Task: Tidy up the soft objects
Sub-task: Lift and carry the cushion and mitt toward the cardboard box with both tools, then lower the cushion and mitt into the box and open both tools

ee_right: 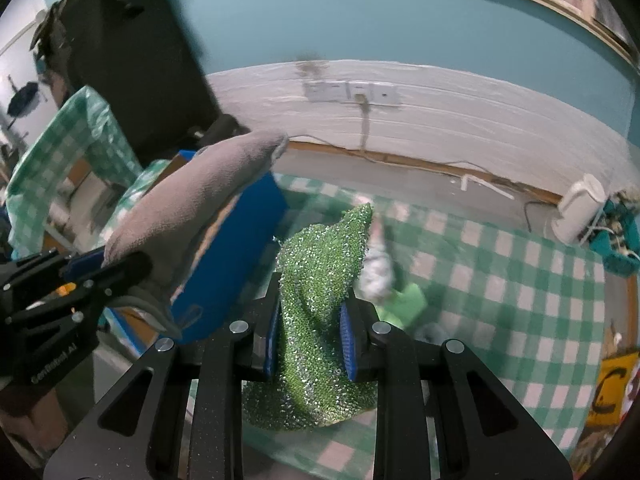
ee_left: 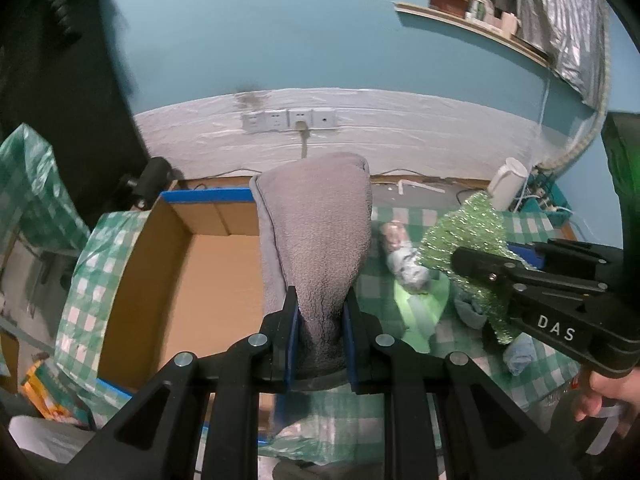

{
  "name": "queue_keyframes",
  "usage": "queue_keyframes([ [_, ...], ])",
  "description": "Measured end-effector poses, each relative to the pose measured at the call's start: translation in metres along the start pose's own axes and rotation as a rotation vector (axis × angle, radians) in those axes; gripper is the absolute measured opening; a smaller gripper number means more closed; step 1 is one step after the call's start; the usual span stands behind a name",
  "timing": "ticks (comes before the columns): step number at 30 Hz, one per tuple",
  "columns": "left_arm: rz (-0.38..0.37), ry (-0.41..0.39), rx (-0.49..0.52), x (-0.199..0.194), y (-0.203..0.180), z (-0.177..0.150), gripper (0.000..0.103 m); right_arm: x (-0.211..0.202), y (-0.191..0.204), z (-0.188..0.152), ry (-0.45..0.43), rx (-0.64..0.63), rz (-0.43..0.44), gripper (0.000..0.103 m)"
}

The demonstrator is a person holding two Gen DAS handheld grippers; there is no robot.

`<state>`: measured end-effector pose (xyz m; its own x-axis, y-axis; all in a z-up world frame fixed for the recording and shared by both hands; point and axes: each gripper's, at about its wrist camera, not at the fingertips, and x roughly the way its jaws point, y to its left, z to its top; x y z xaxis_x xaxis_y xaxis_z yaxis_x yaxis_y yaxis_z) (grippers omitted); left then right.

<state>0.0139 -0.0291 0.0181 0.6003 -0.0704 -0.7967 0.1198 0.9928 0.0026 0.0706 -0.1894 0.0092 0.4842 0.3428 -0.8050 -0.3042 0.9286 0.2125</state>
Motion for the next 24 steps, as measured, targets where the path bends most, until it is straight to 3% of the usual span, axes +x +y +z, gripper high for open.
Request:
queue_keyframes([
  [8, 0.039, 0.003, -0.067, 0.002, 0.048, -0.008, 0.019, 0.026, 0.058, 0.024, 0.020, -0.080, 0.033, 0.023],
  [24, 0.145, 0.095, -0.202, 0.032, 0.130, -0.037, 0.019, 0.101, 0.154, 0.038, 0.136, -0.195, 0.110, 0.023],
])
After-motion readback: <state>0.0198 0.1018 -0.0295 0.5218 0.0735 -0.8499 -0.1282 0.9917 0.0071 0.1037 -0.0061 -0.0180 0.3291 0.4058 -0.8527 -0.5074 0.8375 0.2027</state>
